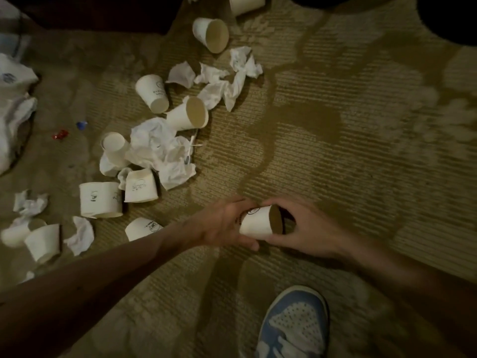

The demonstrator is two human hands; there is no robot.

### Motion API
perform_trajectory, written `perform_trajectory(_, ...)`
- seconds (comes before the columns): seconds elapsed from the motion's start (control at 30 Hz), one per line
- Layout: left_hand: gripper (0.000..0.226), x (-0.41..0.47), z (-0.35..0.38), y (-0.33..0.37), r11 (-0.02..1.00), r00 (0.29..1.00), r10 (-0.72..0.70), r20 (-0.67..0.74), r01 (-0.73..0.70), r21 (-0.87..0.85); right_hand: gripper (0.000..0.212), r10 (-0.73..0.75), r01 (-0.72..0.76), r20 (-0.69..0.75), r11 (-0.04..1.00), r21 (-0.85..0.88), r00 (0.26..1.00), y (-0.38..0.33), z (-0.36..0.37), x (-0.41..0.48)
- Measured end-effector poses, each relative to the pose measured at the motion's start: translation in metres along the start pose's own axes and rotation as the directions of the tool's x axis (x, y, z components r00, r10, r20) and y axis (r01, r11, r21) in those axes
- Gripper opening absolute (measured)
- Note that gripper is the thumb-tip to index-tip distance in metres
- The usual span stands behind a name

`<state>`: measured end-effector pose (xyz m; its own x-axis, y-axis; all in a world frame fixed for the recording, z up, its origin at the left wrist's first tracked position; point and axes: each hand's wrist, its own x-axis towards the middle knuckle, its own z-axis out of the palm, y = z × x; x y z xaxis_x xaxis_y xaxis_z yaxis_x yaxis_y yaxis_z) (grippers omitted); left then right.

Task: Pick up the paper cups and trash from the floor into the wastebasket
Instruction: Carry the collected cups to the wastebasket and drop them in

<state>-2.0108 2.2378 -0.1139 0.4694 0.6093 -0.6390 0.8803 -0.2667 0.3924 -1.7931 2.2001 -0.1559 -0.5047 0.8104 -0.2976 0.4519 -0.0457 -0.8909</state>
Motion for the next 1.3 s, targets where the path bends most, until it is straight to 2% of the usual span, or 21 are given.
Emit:
perform_trajectory(0.07, 0.077, 0.003, -0.003, 0.011, 0.998, 0.999, -0.002, 0.042, 0.004, -0.059, 0.056, 0.119, -0.111, -0.024, 0.968, 0.226, 0.993, 0.002, -0.008, -0.009)
perform_trajectory(0.13, 0.072, 0.010, -0.006, 0.028, 0.988, 0.997, 0.006, 0.071, 0.005, -0.155, 0.049, 0.253, -0.204, -0.056, 0.878, 0.432, 0.966, 0.007, -0.016, -0.020)
perform_trajectory(0.23, 0.052, 0.025, -0.007, 0.065, 0.938, 0.993, 0.086, 0.084, -0.052, -0.342, 0.025, 0.409, -0.239, -0.148, 0.750, 0.617, 0.900, 0.015, -0.027, -0.044)
perform_trajectory(0.3, 0.038, 0.033, -0.005, 0.094, 0.876, 0.981, 0.139, 0.134, -0.059, -0.479, 0.022, 0.501, -0.234, -0.197, 0.670, 0.704, 0.843, 0.017, -0.036, -0.066)
perform_trajectory(0.4, 0.047, 0.042, 0.000, 0.134, 0.847, 0.950, 0.201, 0.237, -0.047, -0.529, 0.038, 0.580, -0.206, -0.307, 0.654, 0.728, 0.754, 0.022, -0.046, -0.099)
perform_trajectory(0.5, 0.051, 0.053, 0.005, 0.171, 0.839, 0.905, 0.275, 0.325, -0.060, -0.541, 0.041, 0.612, -0.157, -0.395, 0.653, 0.740, 0.685, 0.025, -0.058, -0.133)
perform_trajectory(0.6, 0.052, 0.065, 0.014, 0.215, 0.801, 0.858, 0.315, 0.405, -0.011, -0.598, 0.039, 0.643, -0.094, -0.466, 0.641, 0.762, 0.608, 0.026, -0.070, -0.174)
perform_trajectory(0.73, 0.064, 0.075, 0.037, 0.287, 0.754, 0.722, 0.429, 0.544, 0.045, -0.655, 0.033, 0.695, -0.008, -0.557, 0.629, 0.778, 0.455, 0.030, -0.076, -0.246)
perform_trajectory(0.83, 0.073, 0.071, 0.064, 0.338, 0.803, 0.613, 0.474, 0.632, -0.008, -0.596, 0.024, 0.744, 0.057, -0.599, 0.612, 0.789, 0.296, 0.034, -0.069, -0.296)
perform_trajectory(0.9, 0.087, 0.063, 0.083, 0.365, 0.843, 0.563, 0.470, 0.679, -0.058, -0.536, 0.026, 0.773, 0.079, -0.599, 0.597, 0.798, 0.209, 0.037, -0.061, -0.323)
perform_trajectory(0.97, 0.088, 0.054, 0.100, 0.382, 0.882, 0.547, 0.426, 0.721, -0.076, -0.464, 0.029, 0.800, 0.102, -0.573, 0.564, 0.819, 0.178, 0.040, -0.050, -0.342)
perform_trajectory(1.07, 0.092, 0.053, 0.118, 0.393, 0.902, 0.540, 0.397, 0.742, -0.080, -0.424, 0.035, 0.838, 0.124, -0.511, 0.495, 0.860, 0.194, 0.041, -0.041, -0.365)
perform_trajectory(1.13, 0.088, 0.056, 0.126, 0.399, 0.897, 0.554, 0.389, 0.736, -0.046, -0.439, 0.050, 0.804, 0.049, -0.568, 0.569, 0.821, 0.175, 0.045, -0.041, -0.386)
perform_trajectory(1.17, 0.083, 0.058, 0.129, 0.403, 0.889, 0.576, 0.382, 0.723, -0.014, -0.458, 0.051, 0.763, -0.038, -0.634, 0.642, 0.766, 0.126, 0.051, -0.039, -0.397)
perform_trajectory(1.2, 0.082, 0.060, 0.132, 0.406, 0.877, 0.605, 0.372, 0.704, 0.020, -0.480, 0.045, 0.669, -0.209, -0.742, 0.732, 0.648, 0.042, 0.058, -0.037, -0.410)
perform_trajectory(1.23, 0.083, 0.061, 0.135, 0.409, 0.865, 0.634, 0.357, 0.686, 0.053, -0.499, 0.037, 0.529, -0.449, -0.848, 0.750, 0.485, -0.031, 0.067, -0.036, -0.422)
perform_trajectory(1.27, 0.086, 0.063, 0.137, 0.411, 0.854, 0.658, 0.341, 0.671, 0.083, -0.514, 0.040, 0.414, -0.649, -0.909, 0.681, 0.340, -0.042, 0.079, -0.035, -0.432)
perform_trajectory(1.3, 0.089, 0.066, 0.140, 0.413, 0.843, 0.675, 0.327, 0.661, 0.107, -0.526, 0.051, 0.402, -0.756, -0.915, 0.598, 0.267, -0.005, 0.090, -0.034, -0.439)
